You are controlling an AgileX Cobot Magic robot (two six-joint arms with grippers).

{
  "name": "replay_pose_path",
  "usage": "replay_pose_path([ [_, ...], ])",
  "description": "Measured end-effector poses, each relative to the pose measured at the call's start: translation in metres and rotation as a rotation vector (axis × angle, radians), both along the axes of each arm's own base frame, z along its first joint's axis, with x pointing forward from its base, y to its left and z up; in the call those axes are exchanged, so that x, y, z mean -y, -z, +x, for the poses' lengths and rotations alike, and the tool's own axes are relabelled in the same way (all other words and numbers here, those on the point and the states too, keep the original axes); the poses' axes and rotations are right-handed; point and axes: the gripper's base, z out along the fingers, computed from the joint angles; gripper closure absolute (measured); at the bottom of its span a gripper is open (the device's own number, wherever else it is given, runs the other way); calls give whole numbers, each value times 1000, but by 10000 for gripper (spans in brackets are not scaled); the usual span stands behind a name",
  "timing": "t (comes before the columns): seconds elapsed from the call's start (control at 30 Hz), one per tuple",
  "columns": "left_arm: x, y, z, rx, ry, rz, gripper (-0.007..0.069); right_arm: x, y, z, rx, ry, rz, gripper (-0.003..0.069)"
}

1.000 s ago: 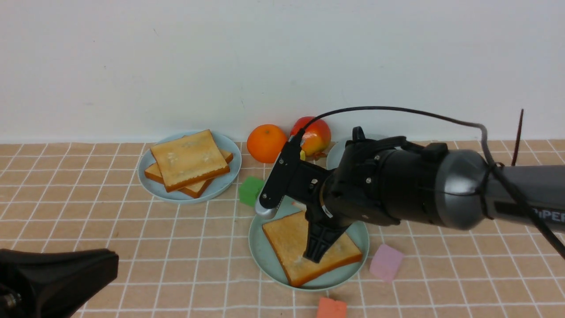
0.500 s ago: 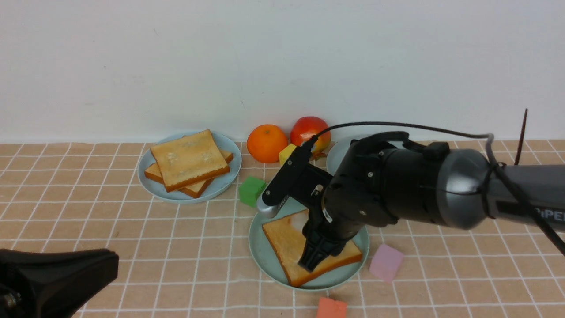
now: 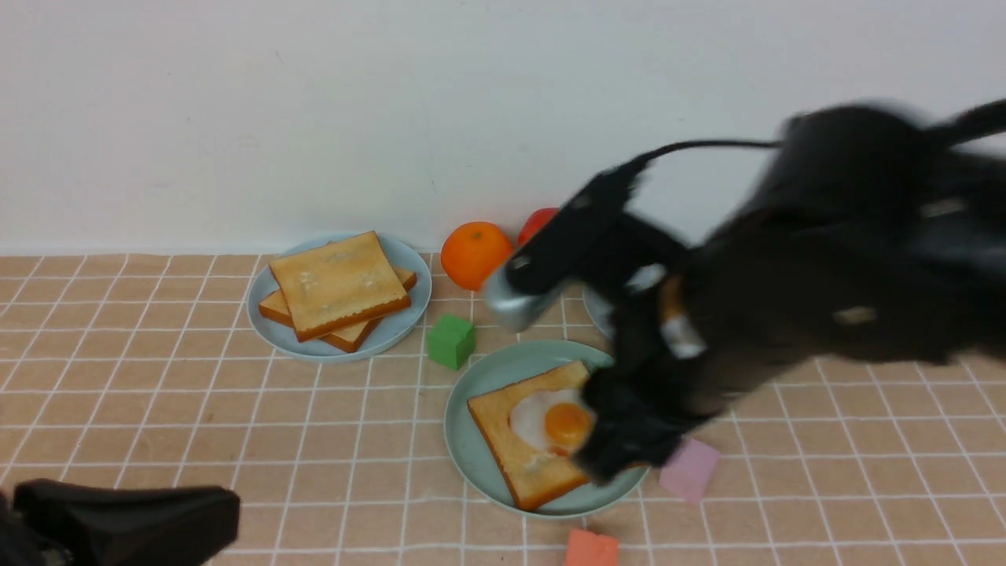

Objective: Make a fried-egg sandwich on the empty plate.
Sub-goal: Use the left arm to grab a slice of bread

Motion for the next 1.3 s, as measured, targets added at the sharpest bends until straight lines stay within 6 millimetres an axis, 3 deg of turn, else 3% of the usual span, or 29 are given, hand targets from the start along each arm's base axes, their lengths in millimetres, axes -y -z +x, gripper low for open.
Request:
replay_pose_path([
  [0.17, 29, 20, 23, -139, 10, 126, 638, 49, -40, -37, 16, 119, 26, 507],
  [0.27, 51, 25, 43, -190, 20, 207, 638, 69, -51, -52, 51, 140, 67, 615],
  [0.33, 68, 21, 70, -197, 11, 259, 638, 88, -61, -67, 89, 152, 107, 669],
  [0.4, 74, 20, 88, -200, 2, 290, 638, 95, -64, -73, 101, 156, 122, 673],
  [0.43, 77, 14, 109, -204, -21, 305, 638, 104, -65, -80, 112, 156, 138, 673],
  [0.57, 65, 19, 171, -261, -72, 377, 638, 124, -68, -98, 142, 158, 181, 673],
  [0.7, 50, 26, 220, -264, -71, 420, 638, 137, -70, -109, 162, 159, 213, 671],
  [1.07, 10, 70, 349, -362, -14, 591, 630, 145, -62, -124, 91, 208, 301, 664],
  [1.17, 11, 83, 370, -353, 33, 631, 586, 144, -61, -125, 71, 207, 313, 662],
  [1.3, 17, 99, 391, -288, 92, 682, 429, 142, -61, -127, 48, 202, 328, 659],
])
